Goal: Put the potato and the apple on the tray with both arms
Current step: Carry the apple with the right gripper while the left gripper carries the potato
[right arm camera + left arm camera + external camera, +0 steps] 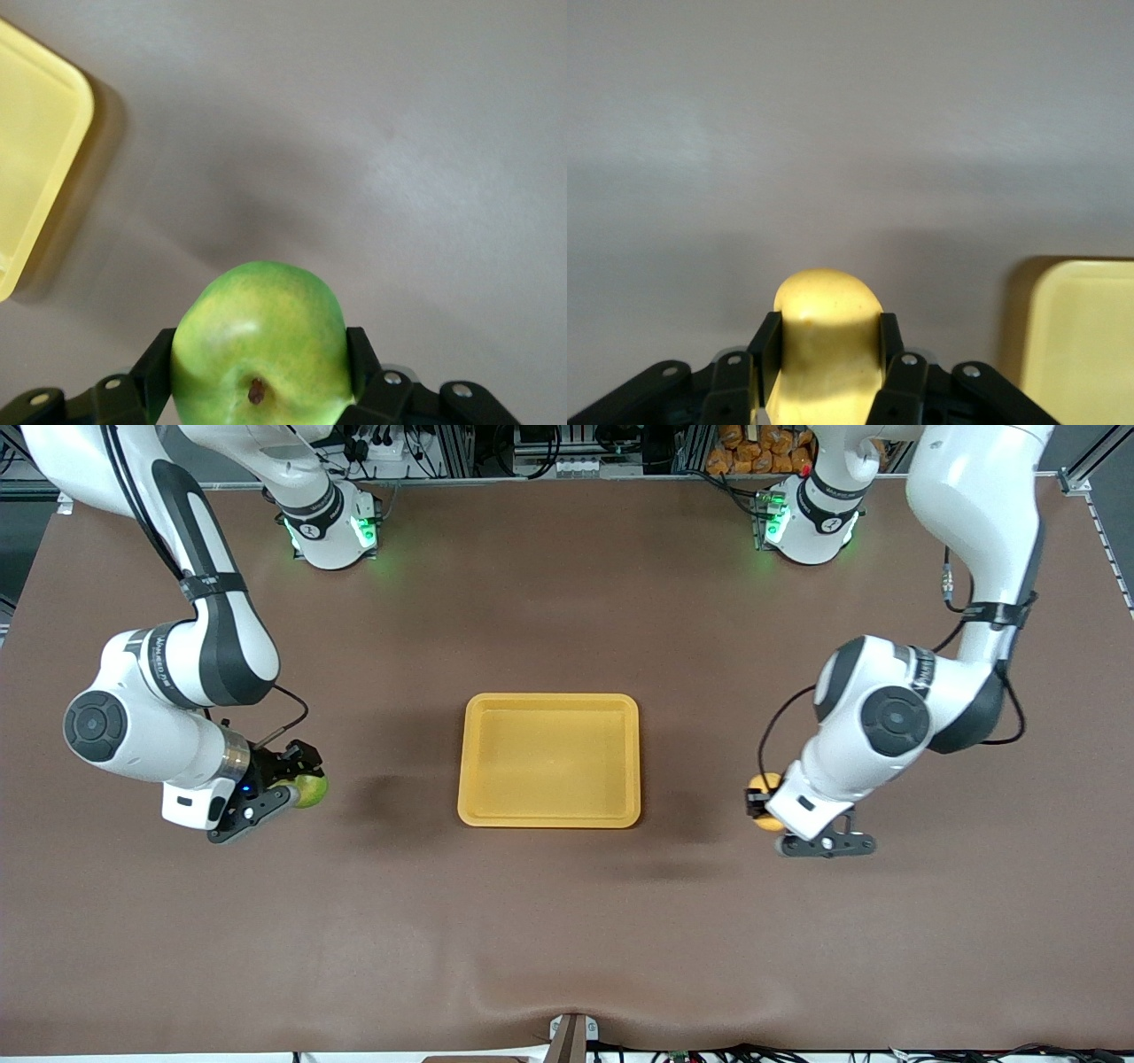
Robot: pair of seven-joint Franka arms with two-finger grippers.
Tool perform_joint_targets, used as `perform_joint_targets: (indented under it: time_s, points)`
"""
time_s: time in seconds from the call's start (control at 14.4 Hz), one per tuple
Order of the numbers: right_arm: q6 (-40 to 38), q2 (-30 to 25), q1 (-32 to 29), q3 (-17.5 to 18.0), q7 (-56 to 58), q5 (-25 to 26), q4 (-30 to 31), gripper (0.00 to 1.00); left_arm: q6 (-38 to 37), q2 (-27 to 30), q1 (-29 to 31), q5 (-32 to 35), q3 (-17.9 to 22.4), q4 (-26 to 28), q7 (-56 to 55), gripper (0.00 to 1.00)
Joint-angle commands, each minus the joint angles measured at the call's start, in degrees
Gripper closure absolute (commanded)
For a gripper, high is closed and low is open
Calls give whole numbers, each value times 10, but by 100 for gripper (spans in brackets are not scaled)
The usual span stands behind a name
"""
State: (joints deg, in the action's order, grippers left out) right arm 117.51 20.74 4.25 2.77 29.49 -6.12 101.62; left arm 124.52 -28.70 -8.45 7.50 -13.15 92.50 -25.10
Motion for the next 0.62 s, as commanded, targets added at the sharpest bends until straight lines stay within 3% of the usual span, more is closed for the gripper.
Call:
perform_joint_targets:
  time_s: [0.0,0.35,0.55]
  points:
    - [-5,-5,5,6,51,-12,-13,100,-15,-20,-42,1,5,-31,-56,100]
    - [1,-3,20,12,94,-16,-26,100,-14,-57,-82,1,6,-49,-116,100]
    - [1,-1,15,13,198,-61,-39,100,-14,-77,-119,2,9,-71,-165,100]
